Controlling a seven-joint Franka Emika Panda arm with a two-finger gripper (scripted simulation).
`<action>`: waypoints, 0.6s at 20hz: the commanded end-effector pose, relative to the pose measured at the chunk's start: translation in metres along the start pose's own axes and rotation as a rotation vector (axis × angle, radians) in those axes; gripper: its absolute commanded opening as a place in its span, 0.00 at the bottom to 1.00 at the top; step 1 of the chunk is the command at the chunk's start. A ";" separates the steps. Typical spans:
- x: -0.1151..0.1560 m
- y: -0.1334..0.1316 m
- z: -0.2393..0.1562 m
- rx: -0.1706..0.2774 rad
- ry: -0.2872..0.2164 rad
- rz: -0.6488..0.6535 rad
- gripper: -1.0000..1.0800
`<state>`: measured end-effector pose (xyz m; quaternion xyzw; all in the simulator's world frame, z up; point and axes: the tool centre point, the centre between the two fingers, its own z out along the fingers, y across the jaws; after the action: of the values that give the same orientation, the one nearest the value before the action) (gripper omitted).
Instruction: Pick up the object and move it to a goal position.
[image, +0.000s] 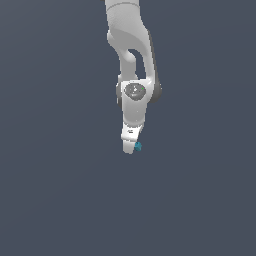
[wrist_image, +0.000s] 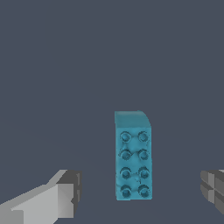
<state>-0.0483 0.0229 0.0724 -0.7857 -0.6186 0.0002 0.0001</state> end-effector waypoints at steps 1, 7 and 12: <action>0.000 0.000 0.000 0.000 0.000 0.000 0.96; 0.000 -0.001 0.016 0.000 0.000 -0.002 0.96; 0.000 -0.001 0.040 0.000 0.000 -0.005 0.96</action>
<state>-0.0494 0.0231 0.0392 -0.7845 -0.6202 0.0003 0.0002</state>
